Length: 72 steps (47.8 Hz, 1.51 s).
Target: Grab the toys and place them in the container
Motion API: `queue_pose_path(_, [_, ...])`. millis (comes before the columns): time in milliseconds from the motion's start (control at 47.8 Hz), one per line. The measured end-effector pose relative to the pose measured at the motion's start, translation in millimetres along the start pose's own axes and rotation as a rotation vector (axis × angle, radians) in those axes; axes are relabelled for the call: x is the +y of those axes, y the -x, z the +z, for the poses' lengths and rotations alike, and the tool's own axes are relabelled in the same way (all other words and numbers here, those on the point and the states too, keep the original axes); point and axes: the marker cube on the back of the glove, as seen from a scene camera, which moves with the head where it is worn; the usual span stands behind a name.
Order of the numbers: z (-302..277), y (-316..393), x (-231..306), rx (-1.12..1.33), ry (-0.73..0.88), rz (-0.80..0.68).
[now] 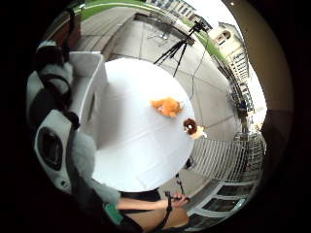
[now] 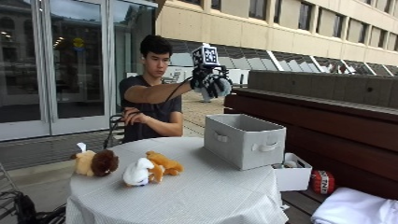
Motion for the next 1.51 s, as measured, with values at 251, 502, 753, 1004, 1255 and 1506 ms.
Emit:
queue_pose_path(251, [17.4, 84.4, -16.2, 0.014, -0.01, -0.142])
queue_pose_path(502, [79.1, 106.9, -15.4, 0.036, 0.22, -0.235])
queue_pose_path(753, [64.2, 28.1, -41.8, 0.098, 0.119, -0.227])
queue_pose_path(1004, [29.4, -63.1, -46.7, 0.111, 0.073, -0.102])
queue_pose_path(1255, [27.1, -157.3, -59.3, 0.11, 0.093, 0.018])
queue_pose_path(1506, [58.4, -230.2, -61.9, 0.075, 0.099, 0.08])
